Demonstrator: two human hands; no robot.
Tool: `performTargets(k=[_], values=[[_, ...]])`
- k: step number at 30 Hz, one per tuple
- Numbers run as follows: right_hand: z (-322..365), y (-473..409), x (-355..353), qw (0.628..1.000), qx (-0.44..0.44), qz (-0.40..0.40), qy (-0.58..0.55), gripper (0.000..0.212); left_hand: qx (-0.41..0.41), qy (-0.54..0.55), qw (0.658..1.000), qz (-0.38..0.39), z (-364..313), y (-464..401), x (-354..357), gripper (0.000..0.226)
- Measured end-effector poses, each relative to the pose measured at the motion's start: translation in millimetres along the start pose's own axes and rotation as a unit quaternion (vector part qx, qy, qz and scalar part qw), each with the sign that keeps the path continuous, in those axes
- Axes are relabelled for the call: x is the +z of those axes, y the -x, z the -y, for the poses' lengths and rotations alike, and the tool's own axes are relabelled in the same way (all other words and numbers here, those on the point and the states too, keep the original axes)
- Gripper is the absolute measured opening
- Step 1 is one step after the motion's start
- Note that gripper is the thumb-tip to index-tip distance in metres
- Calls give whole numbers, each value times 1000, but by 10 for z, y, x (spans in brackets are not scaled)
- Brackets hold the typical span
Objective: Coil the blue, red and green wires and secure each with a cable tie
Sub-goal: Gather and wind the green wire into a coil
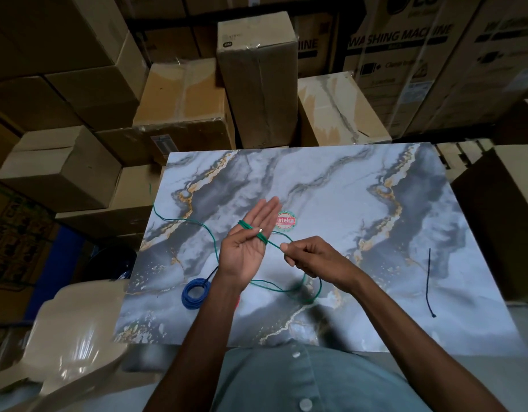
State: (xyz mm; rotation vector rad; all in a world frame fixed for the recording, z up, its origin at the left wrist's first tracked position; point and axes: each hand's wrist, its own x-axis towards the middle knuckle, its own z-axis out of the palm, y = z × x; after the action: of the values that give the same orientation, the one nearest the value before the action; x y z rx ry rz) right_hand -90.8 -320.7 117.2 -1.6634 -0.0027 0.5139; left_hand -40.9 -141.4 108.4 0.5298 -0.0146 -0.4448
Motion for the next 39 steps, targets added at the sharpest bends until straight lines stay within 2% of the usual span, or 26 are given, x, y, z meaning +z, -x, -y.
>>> performTargets(k=[4,9,12,17,22,25,27,30,33,34,36,38,39], values=[[-40,26,-13,999,31,13,23,39,9,-6,996,-86,123,-84,-251,64],[6,73,-99,996,60,42,42,30,0,-97,992,-80,253,-70,-338,74],[71,124,-179,994,69,57,57,26,-7,-203,975,-88,300,-81,-404,77],[221,192,-337,994,57,60,70,23,-55,-367,928,-23,390,-23,-413,78],[452,227,-554,997,12,62,53,25,-129,-442,887,35,501,93,-317,78],[611,215,-665,997,-33,47,43,22,-187,-475,858,54,515,169,-219,58],[687,173,-710,997,-55,26,42,22,-197,-485,849,69,502,232,-125,41],[684,51,-725,998,-67,-17,10,23,-194,-470,856,91,435,316,38,25],[556,-116,-690,997,-53,-57,-9,24,-200,-407,886,97,381,361,168,16],[485,-186,-679,996,-42,-75,24,25,-200,-375,900,94,375,380,203,16],[353,-267,-654,976,-16,-95,197,28,-199,-311,926,85,377,419,252,17],[214,-269,-599,915,-16,-106,390,41,-207,-265,939,76,368,458,285,18],[201,-238,-549,899,-53,-107,421,44,-211,-245,943,72,364,472,301,19]])
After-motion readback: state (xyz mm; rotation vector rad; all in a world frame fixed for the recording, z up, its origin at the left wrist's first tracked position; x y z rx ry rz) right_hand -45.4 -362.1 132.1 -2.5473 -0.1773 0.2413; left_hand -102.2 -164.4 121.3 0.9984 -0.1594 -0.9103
